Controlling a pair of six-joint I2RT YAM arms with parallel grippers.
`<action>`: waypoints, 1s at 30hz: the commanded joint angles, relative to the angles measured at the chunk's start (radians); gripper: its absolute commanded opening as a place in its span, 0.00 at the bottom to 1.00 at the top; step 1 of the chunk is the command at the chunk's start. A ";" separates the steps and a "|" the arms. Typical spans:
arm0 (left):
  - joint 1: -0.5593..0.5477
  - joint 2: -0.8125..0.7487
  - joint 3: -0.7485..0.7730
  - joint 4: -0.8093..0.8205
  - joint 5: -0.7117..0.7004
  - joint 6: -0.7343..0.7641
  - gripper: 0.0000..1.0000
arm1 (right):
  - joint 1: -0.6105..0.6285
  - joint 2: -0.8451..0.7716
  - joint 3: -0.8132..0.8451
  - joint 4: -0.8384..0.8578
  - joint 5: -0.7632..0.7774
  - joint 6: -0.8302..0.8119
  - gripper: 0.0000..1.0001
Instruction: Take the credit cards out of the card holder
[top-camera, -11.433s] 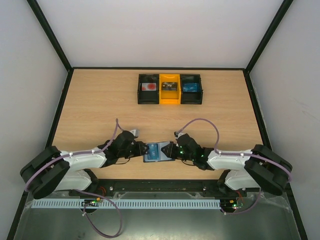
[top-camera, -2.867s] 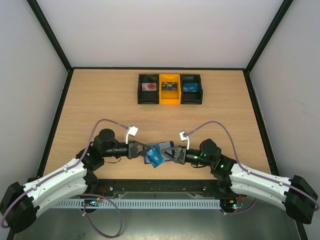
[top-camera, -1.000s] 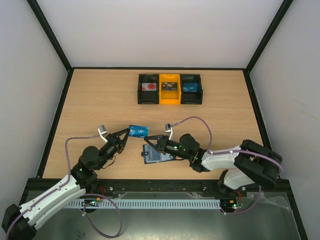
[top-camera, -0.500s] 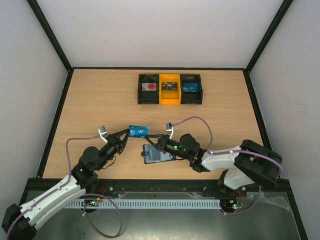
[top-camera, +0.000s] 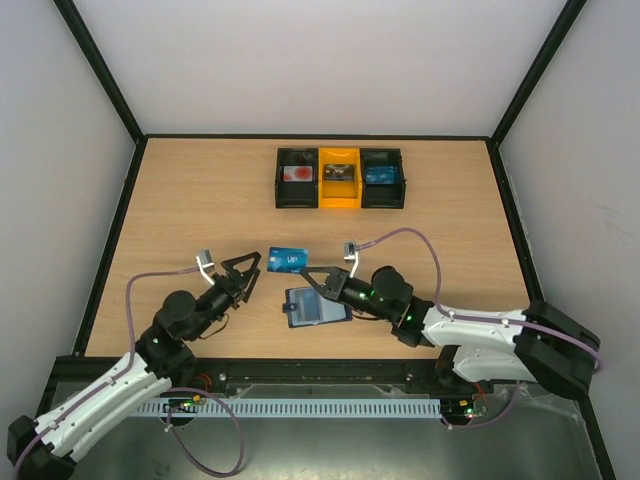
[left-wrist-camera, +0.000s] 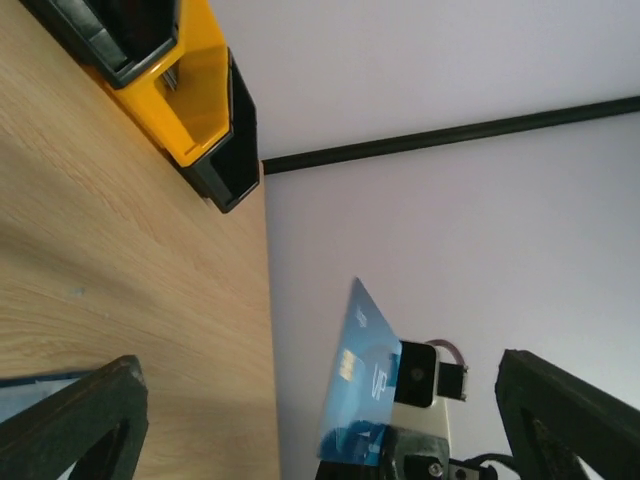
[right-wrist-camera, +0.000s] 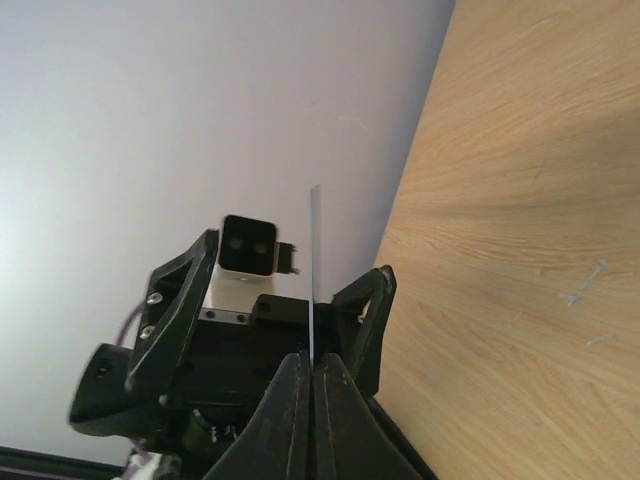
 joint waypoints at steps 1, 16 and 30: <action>0.007 -0.010 0.083 -0.144 0.048 0.127 1.00 | -0.022 -0.091 0.101 -0.294 -0.005 -0.164 0.02; 0.007 0.076 0.248 -0.456 0.087 0.452 1.00 | -0.415 -0.147 0.283 -0.701 -0.221 -0.409 0.02; 0.008 0.353 0.339 -0.510 0.144 0.630 1.00 | -0.776 0.080 0.569 -0.994 -0.297 -0.642 0.02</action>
